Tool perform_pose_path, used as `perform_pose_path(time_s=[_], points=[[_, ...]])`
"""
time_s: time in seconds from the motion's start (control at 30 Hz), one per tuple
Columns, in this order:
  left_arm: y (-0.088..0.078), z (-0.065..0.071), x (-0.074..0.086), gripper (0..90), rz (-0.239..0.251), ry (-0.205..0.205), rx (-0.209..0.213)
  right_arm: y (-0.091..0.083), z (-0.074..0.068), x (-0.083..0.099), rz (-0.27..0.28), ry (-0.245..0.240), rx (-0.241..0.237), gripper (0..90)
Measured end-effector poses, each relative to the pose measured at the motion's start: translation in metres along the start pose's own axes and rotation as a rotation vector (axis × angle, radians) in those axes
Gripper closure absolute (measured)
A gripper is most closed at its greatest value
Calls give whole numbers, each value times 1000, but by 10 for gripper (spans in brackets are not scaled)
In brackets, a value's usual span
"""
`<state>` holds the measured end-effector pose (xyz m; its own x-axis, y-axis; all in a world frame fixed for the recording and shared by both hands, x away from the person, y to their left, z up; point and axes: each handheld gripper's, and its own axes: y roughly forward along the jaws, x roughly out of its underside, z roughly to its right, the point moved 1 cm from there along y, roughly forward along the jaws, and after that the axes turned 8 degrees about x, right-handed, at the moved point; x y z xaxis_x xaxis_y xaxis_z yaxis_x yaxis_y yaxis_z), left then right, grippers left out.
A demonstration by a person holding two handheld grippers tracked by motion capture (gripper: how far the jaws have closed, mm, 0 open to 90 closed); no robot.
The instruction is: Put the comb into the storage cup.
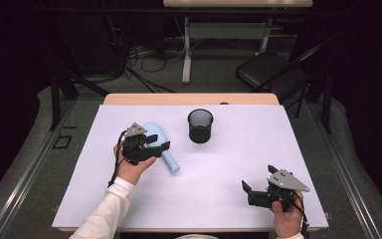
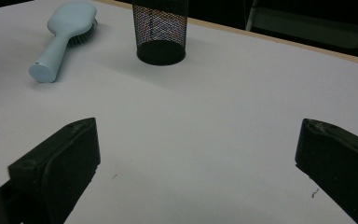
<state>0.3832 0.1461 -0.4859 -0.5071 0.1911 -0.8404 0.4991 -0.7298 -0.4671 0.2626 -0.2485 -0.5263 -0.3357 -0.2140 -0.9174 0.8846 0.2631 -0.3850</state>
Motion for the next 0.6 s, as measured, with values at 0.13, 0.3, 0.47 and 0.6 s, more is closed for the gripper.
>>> perform_pose_path(time_s=[0.13,0.3,0.47,0.6], points=[[6,-1,0,402,-9,1,-15,0,0,0,-1,-2,-3,0],[11,-3,1,437,-21,-2,-36,0,1,0,-2,-2,-3,0],[17,-6,2,461,-25,-12,-23,0,1,0,-5,0,-5,0],[23,-7,4,499,-37,-4,-21,1,1,1,-9,-2,-7,0]])
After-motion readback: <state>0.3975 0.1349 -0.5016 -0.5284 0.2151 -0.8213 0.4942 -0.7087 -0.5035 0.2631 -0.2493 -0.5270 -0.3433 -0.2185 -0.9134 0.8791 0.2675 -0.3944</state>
